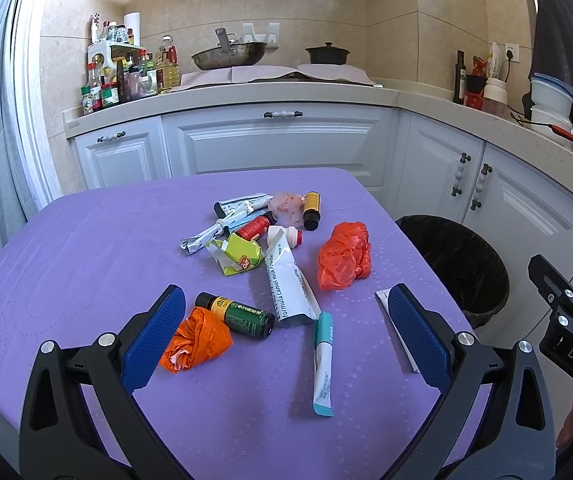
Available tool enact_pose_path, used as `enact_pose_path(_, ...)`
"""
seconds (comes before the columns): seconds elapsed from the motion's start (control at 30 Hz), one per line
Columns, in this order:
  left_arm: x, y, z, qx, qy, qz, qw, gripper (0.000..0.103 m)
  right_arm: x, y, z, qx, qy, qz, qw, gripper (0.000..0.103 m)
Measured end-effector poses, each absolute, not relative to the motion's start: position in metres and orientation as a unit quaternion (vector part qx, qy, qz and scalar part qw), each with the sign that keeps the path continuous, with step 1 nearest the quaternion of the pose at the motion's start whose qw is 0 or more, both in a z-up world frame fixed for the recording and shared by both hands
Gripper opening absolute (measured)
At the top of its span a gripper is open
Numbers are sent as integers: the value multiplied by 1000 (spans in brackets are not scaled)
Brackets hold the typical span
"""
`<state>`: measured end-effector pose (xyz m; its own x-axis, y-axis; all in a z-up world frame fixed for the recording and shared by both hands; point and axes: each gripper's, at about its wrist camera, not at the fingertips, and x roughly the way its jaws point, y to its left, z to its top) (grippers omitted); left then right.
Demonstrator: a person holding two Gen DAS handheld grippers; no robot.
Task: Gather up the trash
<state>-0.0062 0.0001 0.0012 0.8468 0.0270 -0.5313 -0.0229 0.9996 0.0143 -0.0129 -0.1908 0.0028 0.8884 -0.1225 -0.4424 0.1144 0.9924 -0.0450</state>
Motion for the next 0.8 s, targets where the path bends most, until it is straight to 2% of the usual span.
enact_pose_path(0.8, -6, -1, -1, 5, 277, 10, 961, 99, -14, -194, 3, -9, 228, -62, 972, 96)
